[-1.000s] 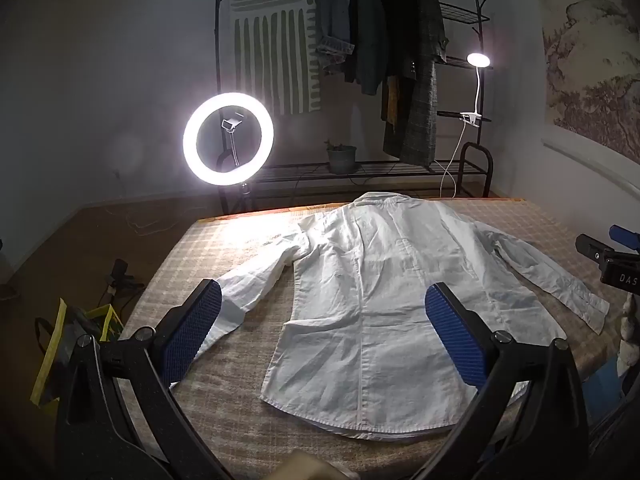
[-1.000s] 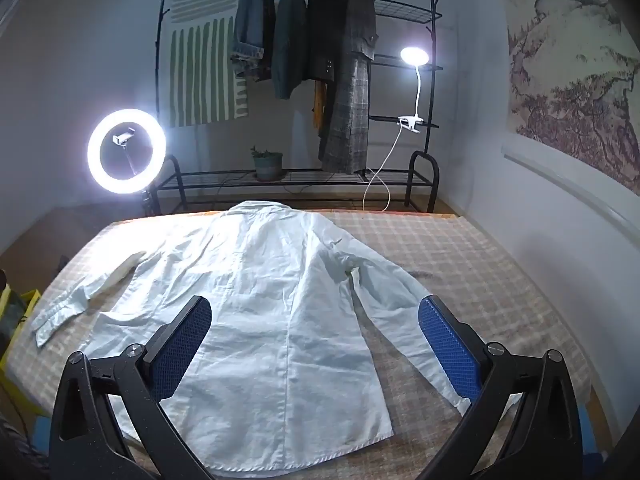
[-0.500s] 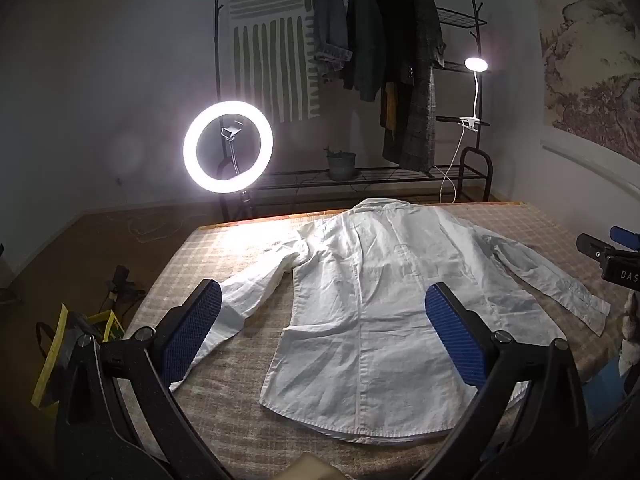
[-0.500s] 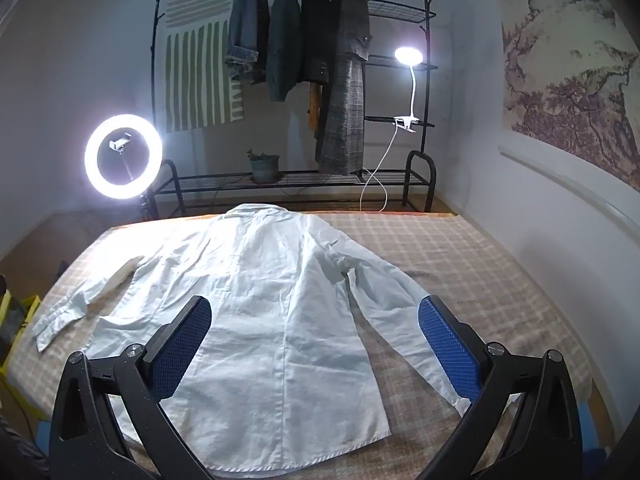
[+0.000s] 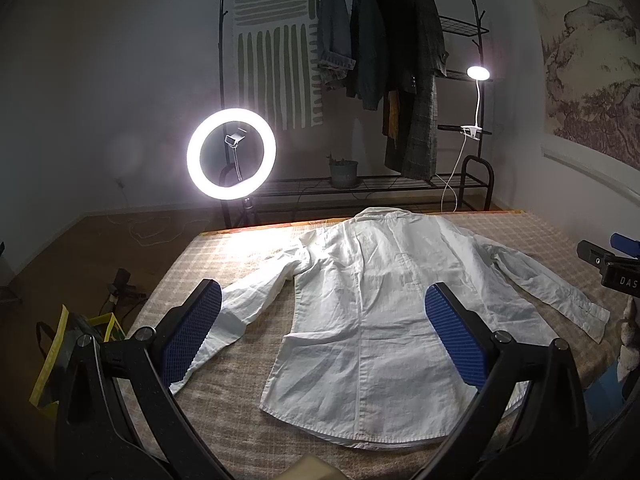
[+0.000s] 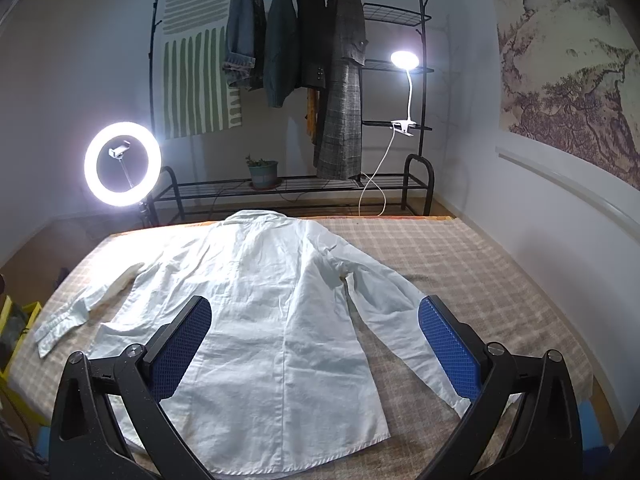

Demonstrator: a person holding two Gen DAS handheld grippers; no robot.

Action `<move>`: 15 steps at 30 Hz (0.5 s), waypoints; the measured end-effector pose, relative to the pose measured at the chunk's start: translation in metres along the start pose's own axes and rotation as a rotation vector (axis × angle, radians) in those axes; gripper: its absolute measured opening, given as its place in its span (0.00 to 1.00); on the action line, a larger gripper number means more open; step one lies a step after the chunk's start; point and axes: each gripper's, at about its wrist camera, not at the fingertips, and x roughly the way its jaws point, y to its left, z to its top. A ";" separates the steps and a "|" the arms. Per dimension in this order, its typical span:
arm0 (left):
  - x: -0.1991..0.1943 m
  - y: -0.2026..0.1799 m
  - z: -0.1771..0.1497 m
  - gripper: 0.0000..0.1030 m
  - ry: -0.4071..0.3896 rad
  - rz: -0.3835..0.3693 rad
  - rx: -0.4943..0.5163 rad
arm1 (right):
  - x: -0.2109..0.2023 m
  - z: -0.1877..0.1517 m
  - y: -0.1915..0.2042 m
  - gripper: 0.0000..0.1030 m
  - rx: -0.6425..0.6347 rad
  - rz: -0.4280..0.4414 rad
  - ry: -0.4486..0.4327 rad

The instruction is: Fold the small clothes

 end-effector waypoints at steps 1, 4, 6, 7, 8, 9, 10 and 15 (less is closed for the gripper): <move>0.000 0.000 0.000 1.00 0.001 -0.001 0.000 | 0.000 0.000 -0.001 1.00 0.001 0.002 0.000; 0.000 -0.001 0.000 1.00 -0.002 0.001 0.001 | -0.001 0.000 -0.001 1.00 -0.001 0.004 0.001; 0.000 0.000 0.000 1.00 0.000 0.001 0.000 | -0.001 0.001 -0.001 1.00 -0.001 0.004 0.001; 0.000 0.000 0.001 1.00 0.000 0.000 -0.001 | -0.001 0.000 -0.001 1.00 0.001 0.004 0.001; 0.000 0.000 0.001 1.00 0.001 -0.001 -0.001 | -0.001 0.000 -0.001 1.00 0.001 0.005 0.001; 0.000 0.000 0.000 1.00 0.000 0.001 -0.001 | -0.001 0.000 -0.001 1.00 0.002 0.006 0.003; 0.000 -0.001 0.000 1.00 0.000 0.001 -0.001 | 0.000 0.000 -0.001 1.00 0.002 0.006 0.003; 0.000 -0.001 0.000 1.00 -0.001 0.001 -0.001 | 0.000 -0.001 -0.001 1.00 0.001 0.011 0.007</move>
